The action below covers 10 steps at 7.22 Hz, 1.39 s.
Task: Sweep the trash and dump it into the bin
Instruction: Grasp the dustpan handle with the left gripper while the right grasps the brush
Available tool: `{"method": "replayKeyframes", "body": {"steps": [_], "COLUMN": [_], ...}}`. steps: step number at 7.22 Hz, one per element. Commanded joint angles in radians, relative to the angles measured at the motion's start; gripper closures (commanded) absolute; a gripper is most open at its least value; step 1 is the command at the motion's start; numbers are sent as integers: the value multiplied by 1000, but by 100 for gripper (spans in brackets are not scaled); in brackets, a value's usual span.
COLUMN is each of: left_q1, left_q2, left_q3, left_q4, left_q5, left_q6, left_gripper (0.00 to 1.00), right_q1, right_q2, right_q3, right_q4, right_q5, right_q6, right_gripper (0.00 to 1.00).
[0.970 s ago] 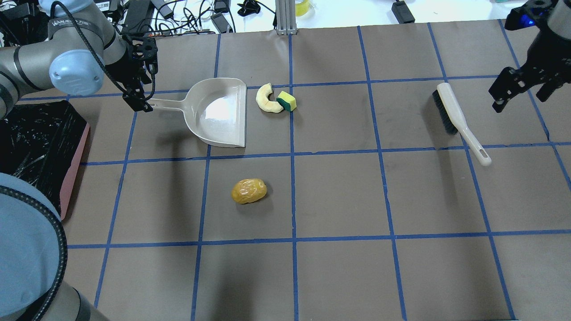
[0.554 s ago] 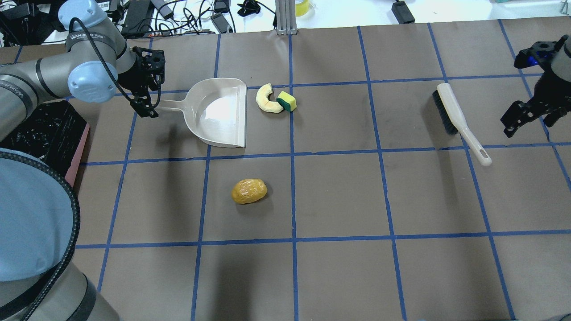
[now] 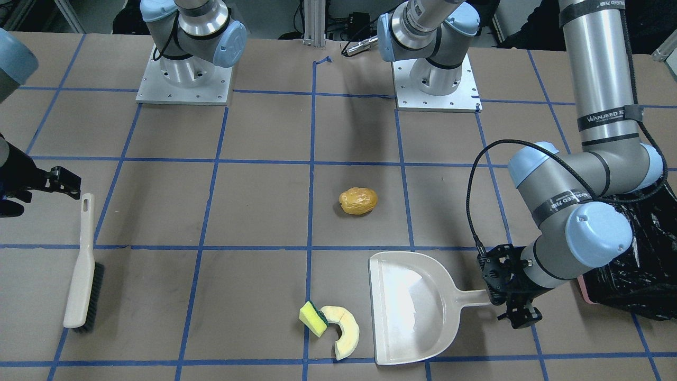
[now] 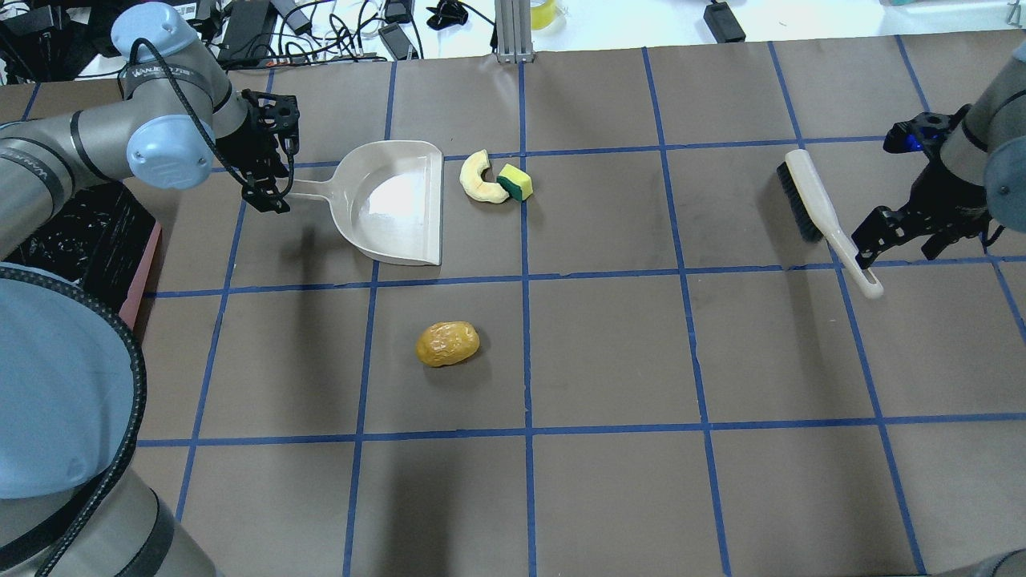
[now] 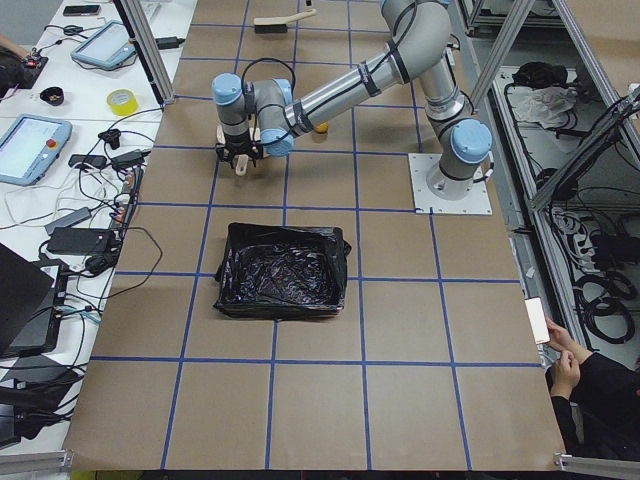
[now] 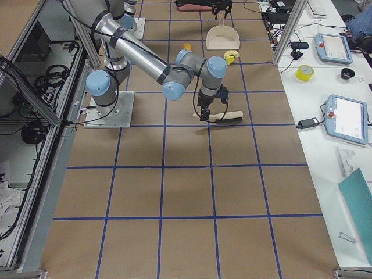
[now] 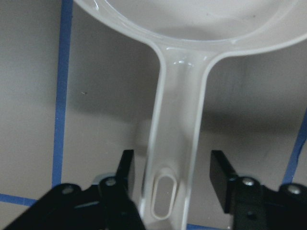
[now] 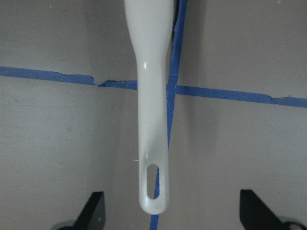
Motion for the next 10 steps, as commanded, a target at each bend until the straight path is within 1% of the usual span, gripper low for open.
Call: {"method": "replayKeyframes", "body": {"steps": [1, 2, 3, 4, 6, 7, 8, 9, 10], "left_q1": [0, 0, 0, 0, 0, -2, -3, -3, -5], "left_q2": [3, 3, 7, 12, 18, 18, 13, 15, 13], "left_q3": [-5, -10, -8, -7, -8, -7, -7, -7, -7], "left_q4": [0, 0, 0, 0, -3, -5, -5, -5, -5], "left_q5": [-3, -3, -1, 1, 1, 1, 2, 2, 2], "left_q6": [-4, -4, -3, -3, -3, -4, -4, -4, -4], "left_gripper": [59, 65, 82, 90, 90, 91, 91, 92, 92], "right_q1": [24, 24, 24, 25, 24, 24, 24, 24, 24], "right_q2": [53, 69, 67, 81, 97, 94, 90, 89, 89], "right_q3": [5, 8, 11, 11, 12, 11, 11, 11, 11], "right_q4": [-16, -32, -32, -33, -41, -46, -59, -61, -61], "right_q5": [-19, -51, -53, -54, -56, -51, -44, -42, -41], "right_q6": [-9, -8, -5, -5, 1, 4, 9, 9, 9], "right_gripper": [23, 29, 29, 30, 39, 49, 54, 64, 67]}}
